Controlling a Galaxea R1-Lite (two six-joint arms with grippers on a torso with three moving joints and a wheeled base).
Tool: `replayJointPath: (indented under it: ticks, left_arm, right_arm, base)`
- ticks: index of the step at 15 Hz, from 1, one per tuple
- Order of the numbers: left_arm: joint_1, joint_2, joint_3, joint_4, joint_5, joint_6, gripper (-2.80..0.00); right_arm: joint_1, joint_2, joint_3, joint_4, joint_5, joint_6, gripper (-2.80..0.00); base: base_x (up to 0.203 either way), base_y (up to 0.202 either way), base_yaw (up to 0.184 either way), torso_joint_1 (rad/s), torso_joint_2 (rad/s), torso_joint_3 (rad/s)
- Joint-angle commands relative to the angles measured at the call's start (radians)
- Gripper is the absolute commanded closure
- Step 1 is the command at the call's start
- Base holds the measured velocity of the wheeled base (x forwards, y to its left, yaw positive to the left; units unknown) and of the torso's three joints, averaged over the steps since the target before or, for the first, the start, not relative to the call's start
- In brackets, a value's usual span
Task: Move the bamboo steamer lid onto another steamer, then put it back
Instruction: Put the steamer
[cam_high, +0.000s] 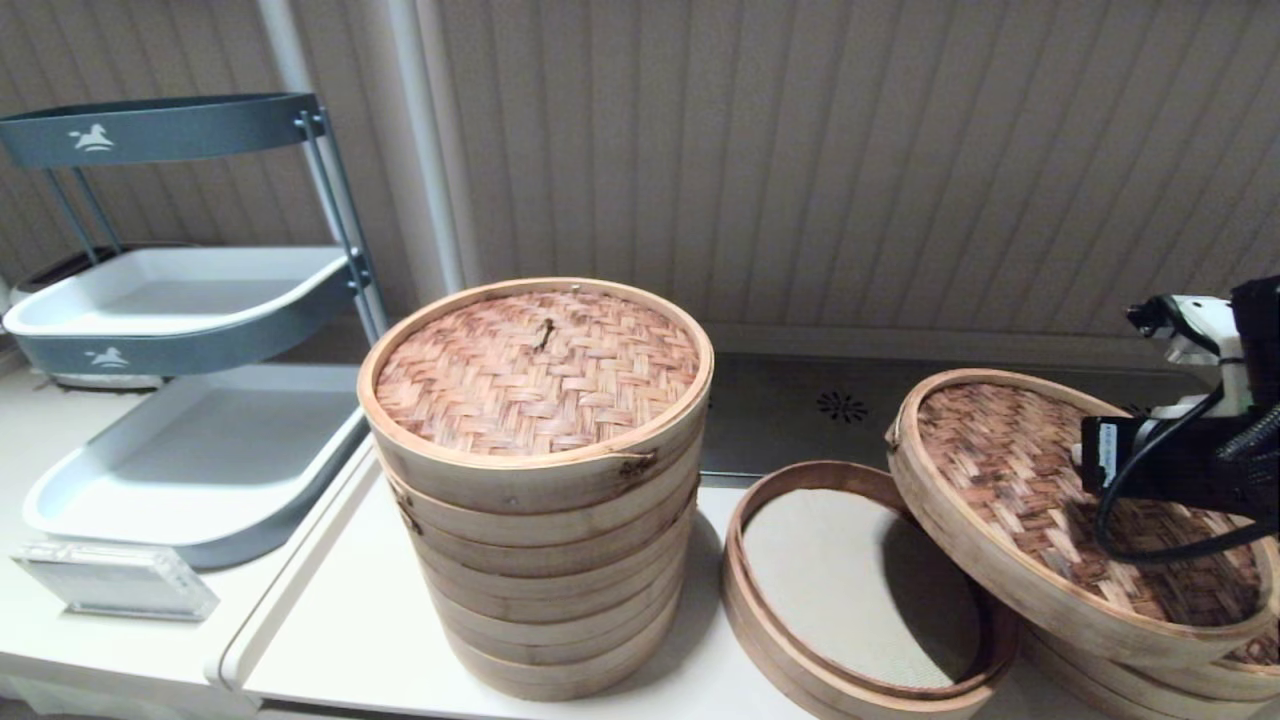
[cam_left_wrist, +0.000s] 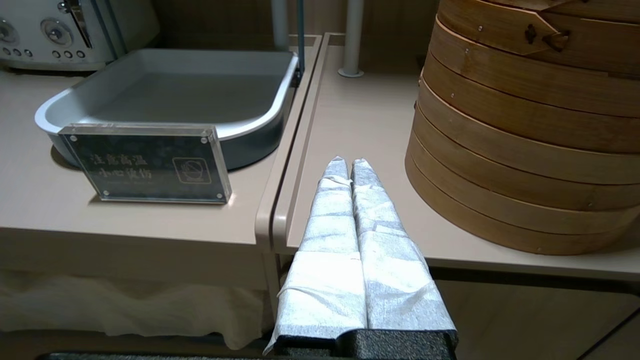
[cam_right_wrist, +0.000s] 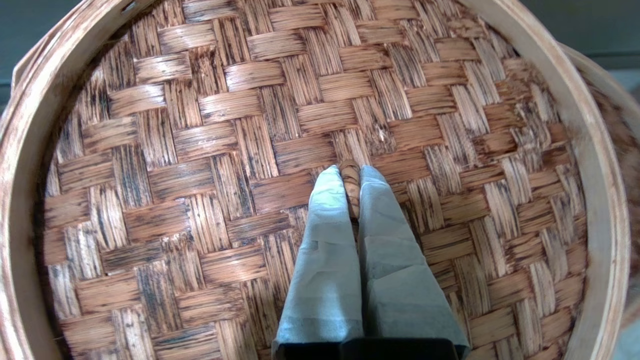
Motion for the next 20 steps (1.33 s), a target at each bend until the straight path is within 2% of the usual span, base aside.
replayJointPath:
  ticks: [1, 8, 13, 15, 20]
  left_arm:
    - [0.000, -0.002, 0.025, -0.001, -0.001, 0.000, 0.00]
    - [0.000, -0.002, 0.025, -0.001, 0.000, 0.000, 0.00]
    - [0.001, -0.002, 0.025, -0.001, -0.001, 0.000, 0.00]
    - [0.001, -0.002, 0.025, -0.001, 0.000, 0.000, 0.00]
    - [0.000, -0.002, 0.025, -0.001, 0.000, 0.000, 0.00]
  right_arm:
    - [0.097, -0.006, 0.002, 0.001, -0.050, 0.019, 0.00]
    - [0.251, 0.046, 0.031, -0.002, -0.129, 0.064, 0.00]
    - [0.377, 0.124, 0.027, -0.005, -0.139, 0.139, 0.00]
    - [0.399, 0.160, 0.023, -0.009, -0.176, 0.149, 0.00]
    - [0.387, 0.213, 0.014, -0.013, -0.181, 0.157, 0.00]
  base:
    - [0.000, 0.000, 0.000, 0.000, 0.00, 0.000]
    - [0.000, 0.000, 0.000, 0.000, 0.00, 0.000]
    - [0.000, 0.000, 0.000, 0.000, 0.00, 0.000]
    - [0.000, 0.000, 0.000, 0.000, 0.00, 0.000]
    - [0.000, 0.000, 0.000, 0.000, 0.00, 0.000]
